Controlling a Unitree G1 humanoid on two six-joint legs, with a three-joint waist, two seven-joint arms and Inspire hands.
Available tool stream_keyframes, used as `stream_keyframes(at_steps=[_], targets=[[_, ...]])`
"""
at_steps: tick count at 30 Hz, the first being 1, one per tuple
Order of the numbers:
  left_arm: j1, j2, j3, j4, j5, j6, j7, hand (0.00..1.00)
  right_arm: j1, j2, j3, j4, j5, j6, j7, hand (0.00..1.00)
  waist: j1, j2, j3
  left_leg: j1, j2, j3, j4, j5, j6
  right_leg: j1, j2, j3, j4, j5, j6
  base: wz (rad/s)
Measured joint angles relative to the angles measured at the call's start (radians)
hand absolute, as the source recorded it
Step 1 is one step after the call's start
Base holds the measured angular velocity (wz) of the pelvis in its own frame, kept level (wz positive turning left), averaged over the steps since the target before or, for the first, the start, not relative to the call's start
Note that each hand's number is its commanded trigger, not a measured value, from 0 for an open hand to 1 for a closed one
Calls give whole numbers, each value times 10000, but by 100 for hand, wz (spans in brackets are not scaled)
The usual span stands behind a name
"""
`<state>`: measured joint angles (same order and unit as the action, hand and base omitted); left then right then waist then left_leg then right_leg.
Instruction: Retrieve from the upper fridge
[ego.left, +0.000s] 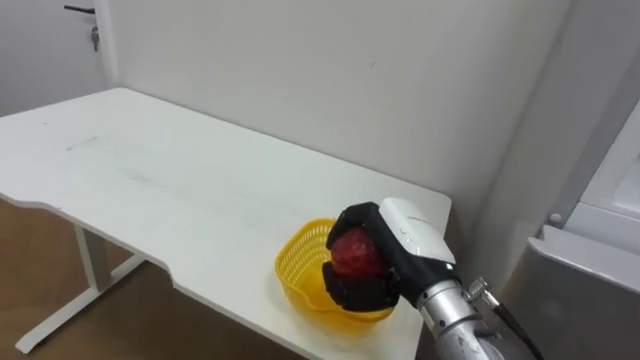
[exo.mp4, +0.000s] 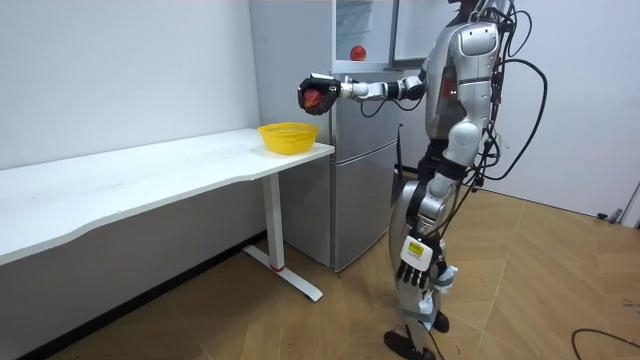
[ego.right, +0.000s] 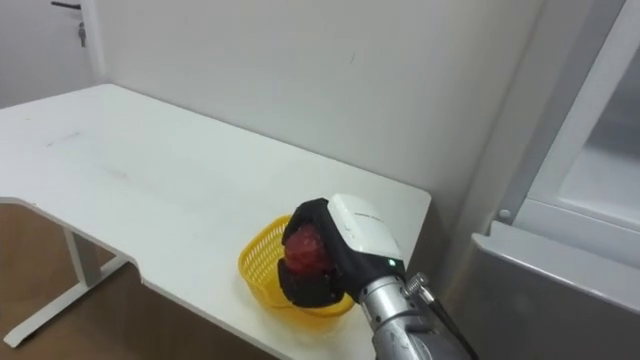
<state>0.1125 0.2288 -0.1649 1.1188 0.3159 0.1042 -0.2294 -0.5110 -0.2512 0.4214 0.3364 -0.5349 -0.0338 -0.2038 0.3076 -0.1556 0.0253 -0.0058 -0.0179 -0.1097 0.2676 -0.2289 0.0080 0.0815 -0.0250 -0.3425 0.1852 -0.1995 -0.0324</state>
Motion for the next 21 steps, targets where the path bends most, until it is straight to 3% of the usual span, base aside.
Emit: stream_keyframes(at_steps=[12, 13, 14, 21], targets=[[-27, 168, 7, -26, 43, 225, -193, 0, -801, 24, -5, 1226, -28, 323, -32, 99, 132, 9, 9, -221, -49, -26, 64, 0, 4, -143, 18, -132, 6, 2, 2, 3], [-27, 179, 7, -40, 42, 225, -196, 0, -801, 24, -5, 1228, -31, 354, -31, 42, 138, 9, 9, -223, -52, -27, 65, 1, 4, -144, 16, -137, 4, 2, 2, 0], [-27, 194, 7, -52, 42, 229, -197, 0, -801, 24, -5, 1245, -31, 366, -28, 0, 143, 13, 7, -227, -54, -29, 65, 1, 5, -144, 12, -153, 5, 1, 2, 0], [-11, 205, 4, -104, 41, 285, -207, 0, -801, 24, -3, 1249, -29, 397, -2, 0, 223, 25, 6, -237, -55, -32, 66, 3, 7, -145, -8, -166, 2, 1, 3, 0]])
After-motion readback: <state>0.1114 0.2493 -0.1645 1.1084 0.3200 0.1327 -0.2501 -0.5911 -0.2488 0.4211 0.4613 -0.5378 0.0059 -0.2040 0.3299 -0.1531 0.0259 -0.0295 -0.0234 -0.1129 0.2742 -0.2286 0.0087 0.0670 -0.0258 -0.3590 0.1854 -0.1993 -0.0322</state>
